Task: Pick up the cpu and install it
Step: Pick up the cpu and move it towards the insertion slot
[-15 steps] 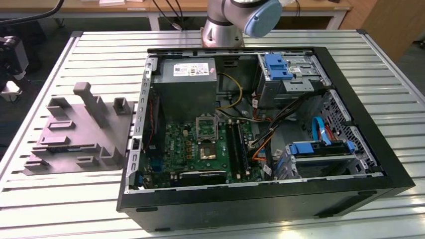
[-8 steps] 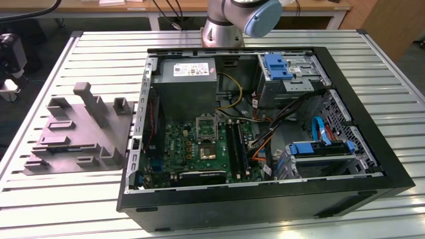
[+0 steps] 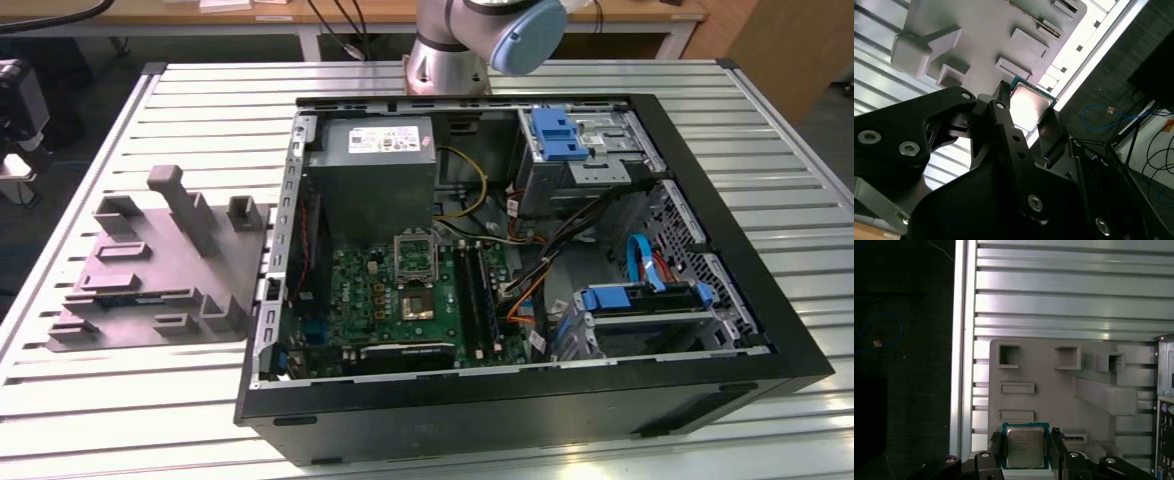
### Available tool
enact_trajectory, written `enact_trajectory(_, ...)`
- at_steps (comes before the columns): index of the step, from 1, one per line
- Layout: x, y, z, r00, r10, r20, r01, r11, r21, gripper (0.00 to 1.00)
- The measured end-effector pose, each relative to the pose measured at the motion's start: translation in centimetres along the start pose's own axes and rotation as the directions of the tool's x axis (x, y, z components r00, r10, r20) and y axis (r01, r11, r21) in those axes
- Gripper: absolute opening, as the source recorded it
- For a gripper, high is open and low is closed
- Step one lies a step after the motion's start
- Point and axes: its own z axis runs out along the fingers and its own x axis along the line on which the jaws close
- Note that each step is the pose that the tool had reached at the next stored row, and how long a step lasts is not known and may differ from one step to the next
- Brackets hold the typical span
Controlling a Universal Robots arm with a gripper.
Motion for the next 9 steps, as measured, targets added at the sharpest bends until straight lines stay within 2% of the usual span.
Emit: enact_trajectory(9,-0.02,0.01,-0.87,1.0,0.0,0.0,0.0,1.0,0.0001,0.47)
